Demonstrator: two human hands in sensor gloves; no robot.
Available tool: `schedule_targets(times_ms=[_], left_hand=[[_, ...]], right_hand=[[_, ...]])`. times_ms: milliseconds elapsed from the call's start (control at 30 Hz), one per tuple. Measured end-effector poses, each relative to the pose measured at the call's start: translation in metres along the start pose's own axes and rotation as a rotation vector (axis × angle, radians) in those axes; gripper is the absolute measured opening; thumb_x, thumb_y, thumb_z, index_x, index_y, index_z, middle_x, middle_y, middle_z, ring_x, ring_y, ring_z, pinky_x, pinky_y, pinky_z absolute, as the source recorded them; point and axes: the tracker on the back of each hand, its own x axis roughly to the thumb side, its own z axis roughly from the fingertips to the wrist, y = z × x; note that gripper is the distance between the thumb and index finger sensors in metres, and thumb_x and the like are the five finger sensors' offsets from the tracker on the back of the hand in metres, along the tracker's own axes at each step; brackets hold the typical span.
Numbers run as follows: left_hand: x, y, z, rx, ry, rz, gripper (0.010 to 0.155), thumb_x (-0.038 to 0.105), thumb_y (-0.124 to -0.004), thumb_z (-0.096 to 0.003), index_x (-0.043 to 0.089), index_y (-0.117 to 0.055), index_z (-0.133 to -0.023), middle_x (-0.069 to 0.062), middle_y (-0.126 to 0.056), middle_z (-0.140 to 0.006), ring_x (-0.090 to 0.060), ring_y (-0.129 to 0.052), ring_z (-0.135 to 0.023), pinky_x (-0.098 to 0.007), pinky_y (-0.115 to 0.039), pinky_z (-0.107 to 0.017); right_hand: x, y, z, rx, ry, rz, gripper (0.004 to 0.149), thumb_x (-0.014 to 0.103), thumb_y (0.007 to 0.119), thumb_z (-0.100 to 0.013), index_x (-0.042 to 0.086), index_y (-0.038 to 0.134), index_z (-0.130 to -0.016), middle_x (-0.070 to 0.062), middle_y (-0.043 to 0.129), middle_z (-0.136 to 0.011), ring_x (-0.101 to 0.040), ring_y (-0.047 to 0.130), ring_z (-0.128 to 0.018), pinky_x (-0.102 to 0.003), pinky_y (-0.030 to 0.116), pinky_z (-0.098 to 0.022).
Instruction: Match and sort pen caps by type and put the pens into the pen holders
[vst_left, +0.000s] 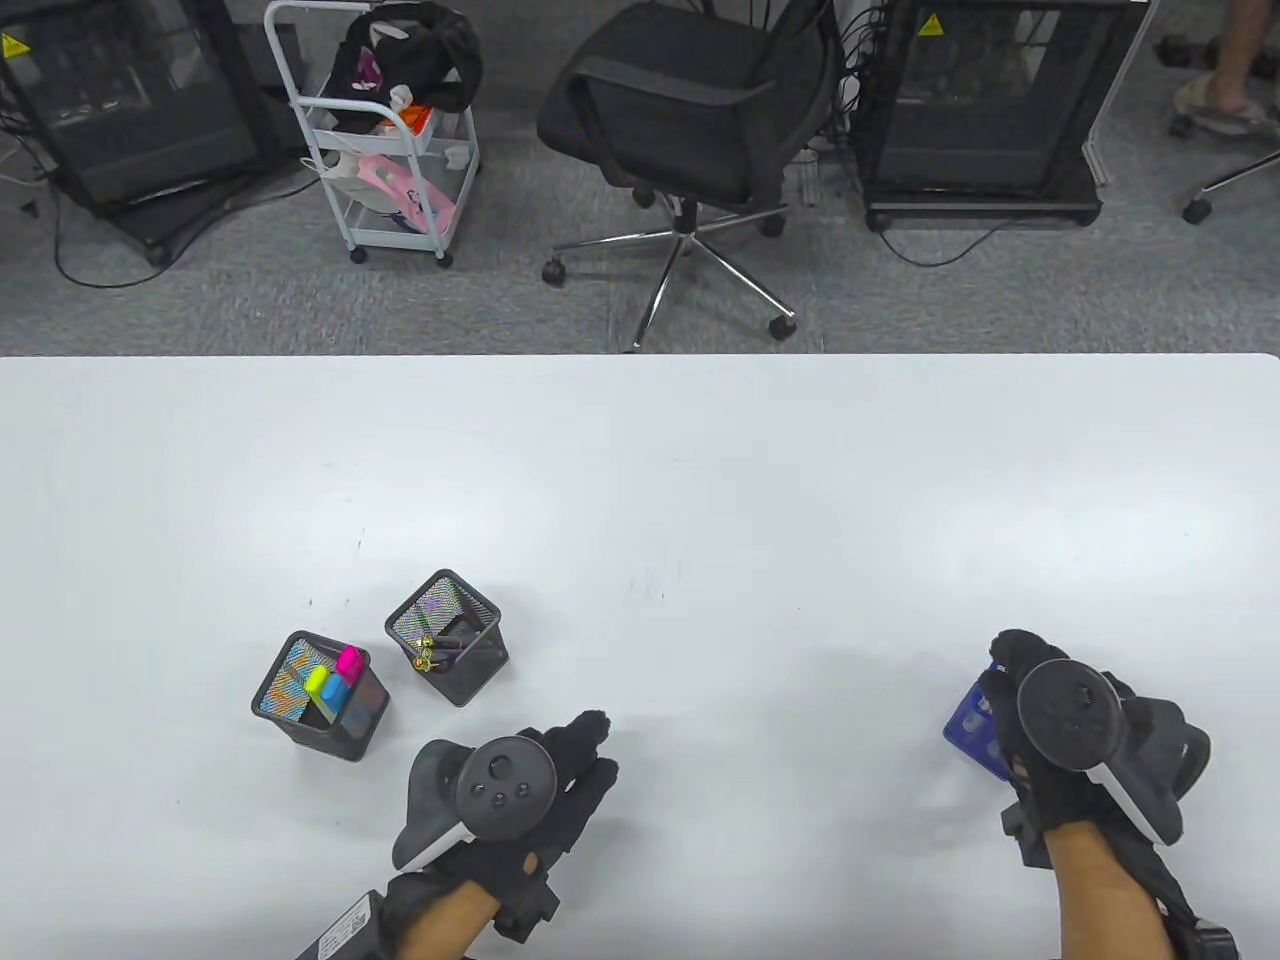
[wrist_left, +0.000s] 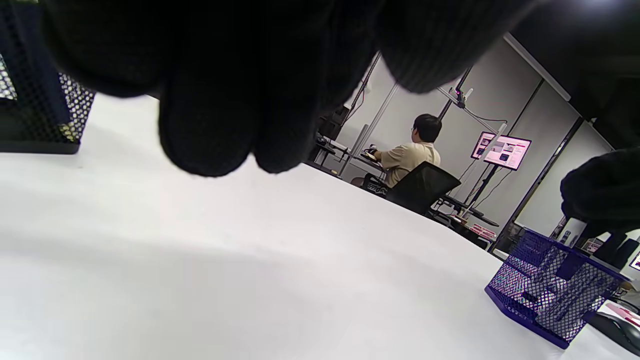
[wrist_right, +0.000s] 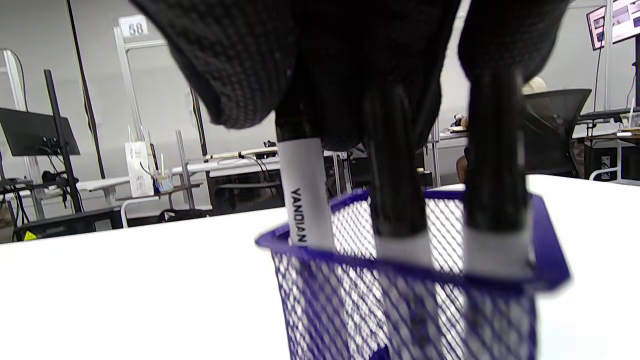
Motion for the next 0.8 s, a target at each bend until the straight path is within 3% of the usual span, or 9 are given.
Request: schedule_targets(times_ms=[233, 400, 633, 700, 800], left_hand=[[0.002, -0.003, -0.002, -0.015, -0.005, -0.012, 0.057, 0.042, -0.078, -0.0483, 0.008, -0.083, -0.094, -0.02, -0.102, -0.082, -0.043, -0.107, -0.065, -0.065, -0.081, -0.048], [0.002, -0.002, -0.002, -0.01, -0.014, -0.01, 0.058, 0.043, -0.079, -0.048, 0.009, -0.081, -0.096, -0.021, -0.1, -0.085, -0.044, -0.105, -0.068, -0.066, -0.079, -0.05], [0.004, 0.002, 0.0, 0.013, -0.072, -0.006, 0.065, 0.047, -0.081, -0.0466, 0.015, -0.072, -0.103, -0.024, -0.085, -0.099, -0.049, -0.092, -0.083, -0.072, -0.068, -0.059], [0.005, 0.004, 0.0, 0.028, -0.099, -0.011, 0.069, 0.049, -0.081, -0.0459, 0.017, -0.069, -0.105, -0.023, -0.081, -0.103, -0.05, -0.087, -0.088, -0.074, -0.064, -0.061], [0.006, 0.006, 0.001, 0.041, -0.128, -0.02, 0.073, 0.052, -0.082, -0.0451, 0.019, -0.064, -0.108, -0.022, -0.075, -0.108, -0.051, -0.082, -0.093, -0.075, -0.06, -0.063]], right_hand=[[-0.004, 0.009, 0.002, 0.068, 0.009, 0.026, 0.048, 0.034, 0.091, -0.043, 0.015, 0.08, -0.086, -0.014, 0.1, -0.076, -0.032, 0.111, -0.065, -0.062, 0.076, -0.06], [0.006, -0.016, 0.007, 0.014, -0.024, -0.003, 0.056, 0.035, 0.091, -0.042, 0.015, 0.075, -0.092, -0.016, 0.092, -0.085, -0.038, 0.098, -0.076, -0.065, 0.072, -0.061], [0.071, -0.062, 0.028, -0.128, -0.242, -0.065, 0.068, 0.041, 0.09, -0.043, 0.015, 0.064, -0.1, -0.019, 0.081, -0.096, -0.043, 0.086, -0.087, -0.064, 0.069, -0.064], [0.096, -0.06, 0.037, -0.131, -0.334, -0.085, 0.072, 0.046, 0.088, -0.044, 0.016, 0.06, -0.103, -0.019, 0.078, -0.098, -0.043, 0.083, -0.09, -0.063, 0.069, -0.065], [0.13, -0.037, 0.047, -0.086, -0.495, -0.118, 0.076, 0.052, 0.085, -0.043, 0.018, 0.055, -0.104, -0.017, 0.073, -0.102, -0.041, 0.079, -0.094, -0.06, 0.07, -0.067]])
